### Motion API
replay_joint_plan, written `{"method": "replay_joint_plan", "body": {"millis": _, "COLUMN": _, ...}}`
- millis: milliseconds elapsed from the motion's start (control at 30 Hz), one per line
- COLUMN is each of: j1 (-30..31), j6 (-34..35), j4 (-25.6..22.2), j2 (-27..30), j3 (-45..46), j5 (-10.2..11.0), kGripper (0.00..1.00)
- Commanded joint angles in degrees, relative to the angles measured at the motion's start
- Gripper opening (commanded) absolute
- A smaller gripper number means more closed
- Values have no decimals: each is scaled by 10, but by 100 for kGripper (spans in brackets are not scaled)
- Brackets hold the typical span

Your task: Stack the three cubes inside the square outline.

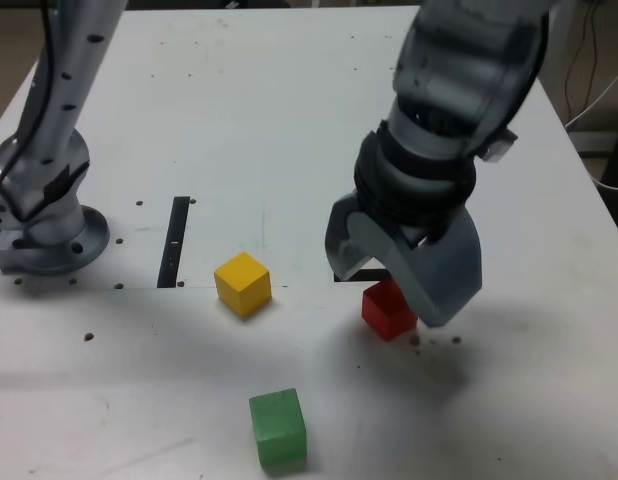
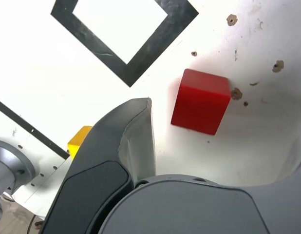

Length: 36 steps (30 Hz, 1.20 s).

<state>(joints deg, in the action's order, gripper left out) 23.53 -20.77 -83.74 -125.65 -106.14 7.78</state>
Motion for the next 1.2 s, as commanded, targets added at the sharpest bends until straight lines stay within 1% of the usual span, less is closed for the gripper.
{"method": "replay_joint_plan", "body": {"millis": 0, "j1": -1, "j6": -1, "j4": 4, "j2": -13, "j3": -2, "j5": 1, "kGripper": 99}}
{"method": "replay_joint_plan", "body": {"millis": 267, "j1": -5, "j6": -5, "j4": 16, "j2": -49, "j3": -3, "j5": -4, "kGripper": 98}}
{"method": "replay_joint_plan", "body": {"millis": 433, "j1": -7, "j6": -6, "j4": 18, "j2": -57, "j3": -6, "j5": -7, "kGripper": 96}}
{"method": "replay_joint_plan", "body": {"millis": 567, "j1": -7, "j6": -5, "j4": 18, "j2": -59, "j3": -9, "j5": -11, "kGripper": 93}}
{"method": "replay_joint_plan", "body": {"millis": 700, "j1": -8, "j6": -1, "j4": 16, "j2": -61, "j3": -10, "j5": -16, "kGripper": 87}}
{"method": "replay_joint_plan", "body": {"millis": 800, "j1": -9, "j6": 7, "j4": 15, "j2": -62, "j3": -10, "j5": -18, "kGripper": 78}}
{"method": "replay_joint_plan", "body": {"millis": 867, "j1": -9, "j6": 13, "j4": 15, "j2": -62, "j3": -10, "j5": -18, "kGripper": 70}}
{"method": "replay_joint_plan", "body": {"millis": 1000, "j1": -9, "j6": 21, "j4": 16, "j2": -62, "j3": -10, "j5": -13, "kGripper": 48}}
{"method": "replay_joint_plan", "body": {"millis": 1067, "j1": -9, "j6": 22, "j4": 17, "j2": -62, "j3": -10, "j5": -11, "kGripper": 39}}
{"method": "replay_joint_plan", "body": {"millis": 1100, "j1": -9, "j6": 22, "j4": 17, "j2": -62, "j3": -10, "j5": -11, "kGripper": 36}}
{"method": "replay_joint_plan", "body": {"millis": 1167, "j1": -9, "j6": 22, "j4": 18, "j2": -62, "j3": -10, "j5": -10, "kGripper": 33}}
